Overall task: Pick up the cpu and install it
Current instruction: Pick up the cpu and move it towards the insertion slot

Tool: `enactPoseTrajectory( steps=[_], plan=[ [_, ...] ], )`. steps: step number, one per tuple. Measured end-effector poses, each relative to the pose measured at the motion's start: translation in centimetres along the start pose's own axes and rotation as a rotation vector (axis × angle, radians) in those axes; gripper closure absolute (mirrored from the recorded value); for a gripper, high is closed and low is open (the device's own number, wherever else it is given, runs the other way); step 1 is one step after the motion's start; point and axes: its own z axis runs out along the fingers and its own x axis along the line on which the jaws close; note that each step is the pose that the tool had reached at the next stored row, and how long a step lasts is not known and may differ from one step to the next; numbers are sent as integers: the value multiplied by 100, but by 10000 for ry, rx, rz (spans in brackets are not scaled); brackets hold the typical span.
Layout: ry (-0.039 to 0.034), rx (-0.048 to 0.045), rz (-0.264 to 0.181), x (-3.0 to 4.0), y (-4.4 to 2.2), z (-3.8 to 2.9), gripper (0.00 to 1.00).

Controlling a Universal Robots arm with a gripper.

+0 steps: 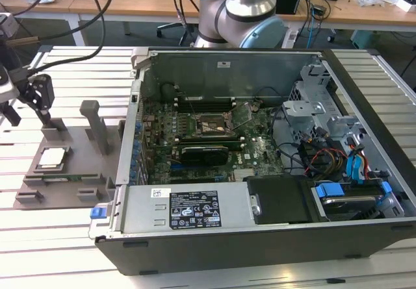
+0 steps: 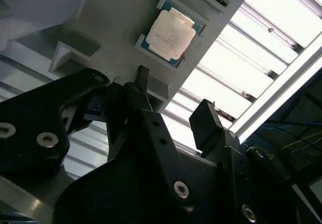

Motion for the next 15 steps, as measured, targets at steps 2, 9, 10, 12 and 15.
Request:
enactPoseTrajectory(
  steps=[2, 9, 10, 12, 15],
  plan=[
    [0, 0, -1, 0, 0, 14, 40],
    [0, 0, 0, 2, 1, 74, 40],
    [0, 0, 0, 2, 1, 80, 40],
    [0, 0, 0, 2, 1, 95, 40],
    [0, 0, 0, 3, 1, 134, 40]
  ],
)
